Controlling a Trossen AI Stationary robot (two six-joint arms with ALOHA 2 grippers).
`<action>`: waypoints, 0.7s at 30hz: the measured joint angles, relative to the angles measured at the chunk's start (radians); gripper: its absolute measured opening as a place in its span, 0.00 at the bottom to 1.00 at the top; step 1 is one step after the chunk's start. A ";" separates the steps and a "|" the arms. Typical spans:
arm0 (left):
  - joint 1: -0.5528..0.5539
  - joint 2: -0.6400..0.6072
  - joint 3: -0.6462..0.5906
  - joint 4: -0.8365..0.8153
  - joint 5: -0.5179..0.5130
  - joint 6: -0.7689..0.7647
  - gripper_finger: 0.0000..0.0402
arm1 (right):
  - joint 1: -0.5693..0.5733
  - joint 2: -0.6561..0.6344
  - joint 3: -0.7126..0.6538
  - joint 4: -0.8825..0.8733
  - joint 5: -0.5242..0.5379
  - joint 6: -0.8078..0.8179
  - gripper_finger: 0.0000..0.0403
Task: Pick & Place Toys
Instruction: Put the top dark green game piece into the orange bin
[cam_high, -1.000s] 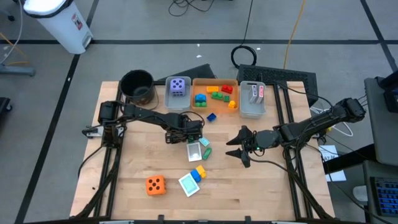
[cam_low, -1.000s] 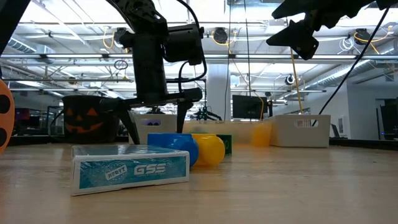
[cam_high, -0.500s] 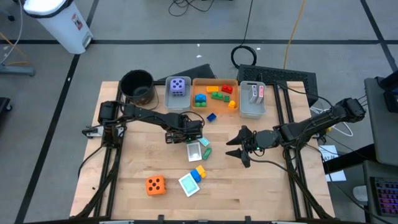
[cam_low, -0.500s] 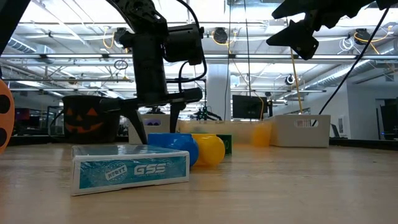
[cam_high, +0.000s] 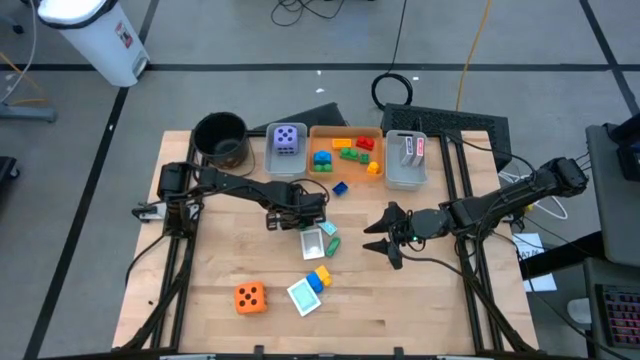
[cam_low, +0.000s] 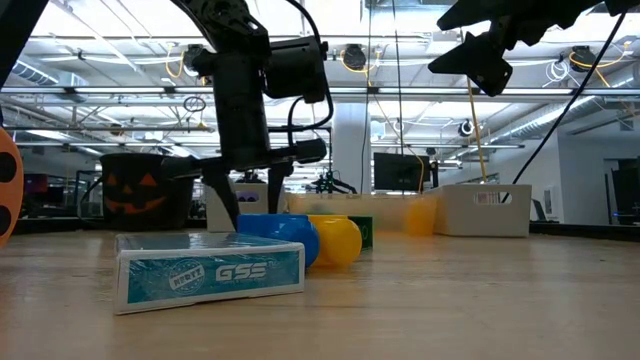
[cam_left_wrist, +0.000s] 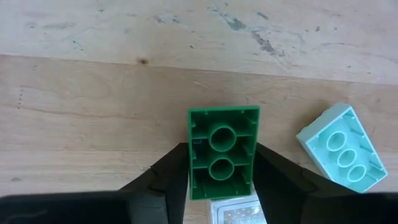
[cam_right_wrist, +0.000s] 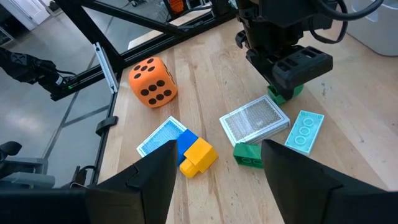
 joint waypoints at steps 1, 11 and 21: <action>0.000 0.000 0.000 0.000 0.000 0.009 0.40 | 0.000 0.000 0.000 0.000 0.000 0.000 0.56; 0.000 -0.014 0.000 0.005 0.017 0.098 0.35 | 0.000 0.000 0.000 0.001 0.000 0.000 0.56; 0.029 -0.154 0.000 0.009 0.005 0.213 0.37 | 0.000 0.000 0.000 0.001 0.000 -0.002 0.56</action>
